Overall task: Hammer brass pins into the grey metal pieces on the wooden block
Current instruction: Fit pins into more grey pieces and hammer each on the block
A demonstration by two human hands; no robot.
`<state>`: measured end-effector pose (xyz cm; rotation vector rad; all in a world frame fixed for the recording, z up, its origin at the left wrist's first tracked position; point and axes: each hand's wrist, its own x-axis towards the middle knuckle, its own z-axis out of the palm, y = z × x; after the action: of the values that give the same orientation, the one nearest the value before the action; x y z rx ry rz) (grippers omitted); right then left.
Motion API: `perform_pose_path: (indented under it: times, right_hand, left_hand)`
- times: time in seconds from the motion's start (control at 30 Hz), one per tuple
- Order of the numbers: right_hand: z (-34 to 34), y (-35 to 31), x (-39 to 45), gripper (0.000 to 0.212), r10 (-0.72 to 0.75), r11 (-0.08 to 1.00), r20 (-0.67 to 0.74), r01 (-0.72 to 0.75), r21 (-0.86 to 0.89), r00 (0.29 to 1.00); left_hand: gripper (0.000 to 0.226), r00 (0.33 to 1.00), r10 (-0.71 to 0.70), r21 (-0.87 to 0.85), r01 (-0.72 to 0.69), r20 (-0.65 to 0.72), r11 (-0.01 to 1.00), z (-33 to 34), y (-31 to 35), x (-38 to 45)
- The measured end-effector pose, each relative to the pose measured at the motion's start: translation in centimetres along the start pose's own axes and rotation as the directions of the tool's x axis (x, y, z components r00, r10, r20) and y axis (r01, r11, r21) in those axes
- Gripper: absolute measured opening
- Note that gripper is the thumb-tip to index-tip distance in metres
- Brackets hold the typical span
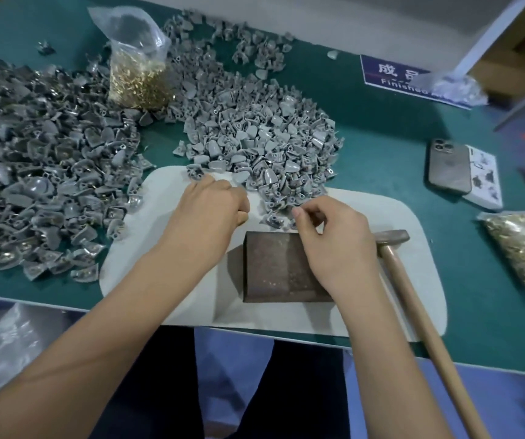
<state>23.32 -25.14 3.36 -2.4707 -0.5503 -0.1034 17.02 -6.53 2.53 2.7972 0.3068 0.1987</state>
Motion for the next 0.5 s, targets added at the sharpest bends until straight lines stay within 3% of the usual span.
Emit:
perform_pose_path:
  times: [0.17,0.27,0.37,0.43,0.5]
  right_hand:
    - [0.1,0.0,-0.2,0.015,-0.020,1.000,-0.017,0.020,-0.003,1.000]
    - [0.1,-0.1,-0.3,0.015,-0.055,0.998,-0.044,0.054,-0.011,0.998]
    - [0.1,-0.1,-0.5,0.012,-0.120,0.993,-0.065,0.121,0.009,0.991]
    - [0.1,-0.1,-0.6,0.008,-0.166,0.981,-0.097,0.175,0.087,0.981]
    - [-0.1,-0.1,-0.8,0.019,-0.192,0.965,-0.124,0.211,0.158,0.974]
  left_hand:
    - [0.011,1.000,0.006,0.020,-0.007,0.022,1.000,0.2,0.0,0.1]
    - [0.008,0.989,0.098,0.045,-0.094,-0.107,0.995,0.1,0.5,-0.3]
    - [0.006,0.962,0.098,-0.353,-0.186,-0.254,0.917,-0.3,1.7,-0.7]
    - [0.011,0.970,0.046,-0.583,-0.182,-0.241,0.792,-0.2,2.4,-0.9]
    - [0.014,0.983,-0.011,-0.700,-0.124,-0.185,0.703,0.2,2.9,-0.8]
